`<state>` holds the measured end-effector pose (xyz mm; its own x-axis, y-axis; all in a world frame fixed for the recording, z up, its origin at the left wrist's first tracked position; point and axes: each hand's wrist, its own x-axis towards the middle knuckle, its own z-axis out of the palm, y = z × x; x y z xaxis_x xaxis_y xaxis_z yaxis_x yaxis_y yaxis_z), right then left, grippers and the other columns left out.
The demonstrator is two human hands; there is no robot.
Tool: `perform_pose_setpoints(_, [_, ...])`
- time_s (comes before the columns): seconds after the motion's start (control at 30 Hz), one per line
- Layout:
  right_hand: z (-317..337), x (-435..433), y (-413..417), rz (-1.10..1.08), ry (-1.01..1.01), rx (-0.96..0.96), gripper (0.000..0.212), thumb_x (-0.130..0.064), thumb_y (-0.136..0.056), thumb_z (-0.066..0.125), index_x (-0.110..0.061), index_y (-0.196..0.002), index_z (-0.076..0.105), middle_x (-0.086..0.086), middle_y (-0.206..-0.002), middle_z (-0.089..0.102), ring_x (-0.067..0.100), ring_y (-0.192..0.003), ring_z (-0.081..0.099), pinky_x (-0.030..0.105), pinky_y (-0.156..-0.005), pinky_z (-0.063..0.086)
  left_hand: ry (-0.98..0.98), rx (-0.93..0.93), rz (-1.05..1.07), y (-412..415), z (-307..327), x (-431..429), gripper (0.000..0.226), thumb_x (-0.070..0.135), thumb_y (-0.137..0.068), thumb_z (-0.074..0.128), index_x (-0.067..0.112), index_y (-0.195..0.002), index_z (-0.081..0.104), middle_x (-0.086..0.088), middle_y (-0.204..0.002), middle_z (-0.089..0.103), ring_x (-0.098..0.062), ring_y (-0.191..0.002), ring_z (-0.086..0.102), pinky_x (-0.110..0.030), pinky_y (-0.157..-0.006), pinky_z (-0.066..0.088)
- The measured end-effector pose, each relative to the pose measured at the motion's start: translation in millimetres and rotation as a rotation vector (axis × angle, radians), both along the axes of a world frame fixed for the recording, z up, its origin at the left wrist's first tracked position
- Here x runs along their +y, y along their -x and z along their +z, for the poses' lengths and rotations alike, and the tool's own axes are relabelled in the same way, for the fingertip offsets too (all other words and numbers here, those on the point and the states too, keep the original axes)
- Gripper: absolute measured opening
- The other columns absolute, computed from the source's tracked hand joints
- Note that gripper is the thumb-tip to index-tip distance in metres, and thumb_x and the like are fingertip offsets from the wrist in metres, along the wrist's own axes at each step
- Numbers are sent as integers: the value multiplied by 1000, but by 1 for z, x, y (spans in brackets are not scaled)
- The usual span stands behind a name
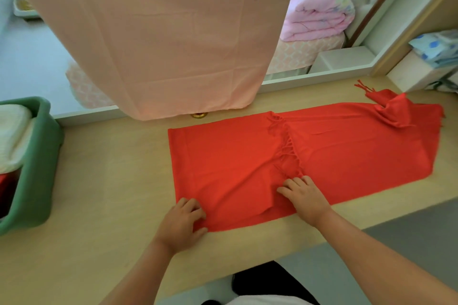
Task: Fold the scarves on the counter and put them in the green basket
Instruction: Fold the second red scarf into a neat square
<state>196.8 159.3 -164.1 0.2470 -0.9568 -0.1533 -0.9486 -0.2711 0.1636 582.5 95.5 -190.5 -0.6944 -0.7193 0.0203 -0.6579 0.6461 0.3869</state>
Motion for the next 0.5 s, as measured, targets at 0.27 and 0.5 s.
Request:
perform_pose_setpoints(0.27, [13, 2, 1, -112, 205, 57, 12, -17, -74, 59, -23, -72, 69, 1, -69, 55, 27, -67, 53, 39, -67, 29, 141, 87, 21, -8, 7, 10, 24, 29, -89, 53, 17, -86, 73, 4, -88, 65, -16, -81, 55, -28, -71, 46])
perform_pose_setpoints(0.5, [25, 33, 28, -99, 273, 67, 10, -15, -76, 70, -24, -76, 69, -1, -71, 53, 26, -68, 50, 41, -68, 35, 128, -45, 2, -22, 14, 24, 28, 32, -84, 48, 23, -77, 74, 9, -76, 67, -15, -68, 64, -25, -57, 49])
